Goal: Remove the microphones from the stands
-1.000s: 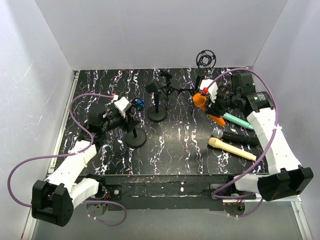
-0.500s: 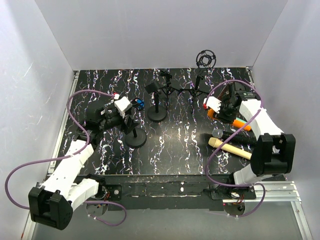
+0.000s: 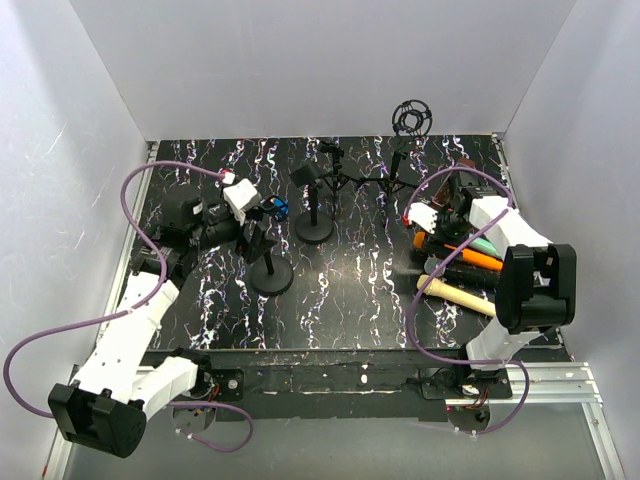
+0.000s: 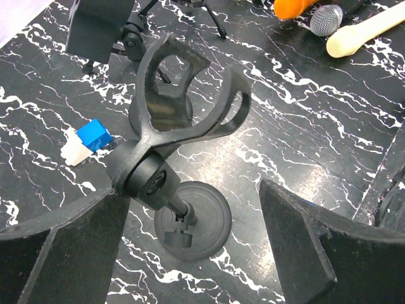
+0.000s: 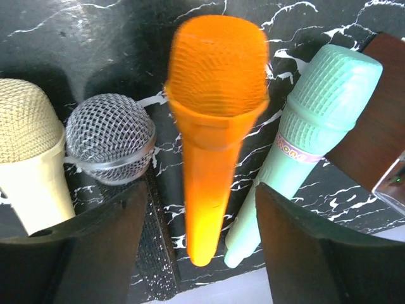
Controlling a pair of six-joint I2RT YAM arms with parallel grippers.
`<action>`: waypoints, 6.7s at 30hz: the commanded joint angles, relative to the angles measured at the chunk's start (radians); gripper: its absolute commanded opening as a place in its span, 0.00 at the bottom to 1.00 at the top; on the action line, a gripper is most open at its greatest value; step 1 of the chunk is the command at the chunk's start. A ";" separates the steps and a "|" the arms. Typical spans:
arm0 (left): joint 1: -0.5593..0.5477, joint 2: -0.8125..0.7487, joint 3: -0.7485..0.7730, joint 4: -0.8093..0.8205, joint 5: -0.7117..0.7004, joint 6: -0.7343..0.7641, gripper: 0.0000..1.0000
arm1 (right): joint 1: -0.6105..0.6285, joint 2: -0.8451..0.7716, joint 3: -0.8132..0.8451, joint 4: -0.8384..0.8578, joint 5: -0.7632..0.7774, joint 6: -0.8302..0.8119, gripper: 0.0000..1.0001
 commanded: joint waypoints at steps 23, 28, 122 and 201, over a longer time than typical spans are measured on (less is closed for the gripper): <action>0.006 -0.087 -0.031 -0.290 -0.130 -0.036 0.73 | 0.395 -0.215 0.501 0.093 -0.790 0.607 0.75; 0.043 -0.092 -0.077 -0.219 -0.274 -0.027 0.74 | 0.513 -0.123 0.567 0.279 -0.801 0.644 0.76; 0.200 0.646 0.091 -0.150 0.679 -0.677 0.00 | 0.639 -0.155 0.360 0.380 -0.750 0.825 0.29; 0.298 0.729 0.064 0.149 0.703 -1.223 0.53 | 0.648 -0.143 0.366 0.396 -0.715 0.825 0.25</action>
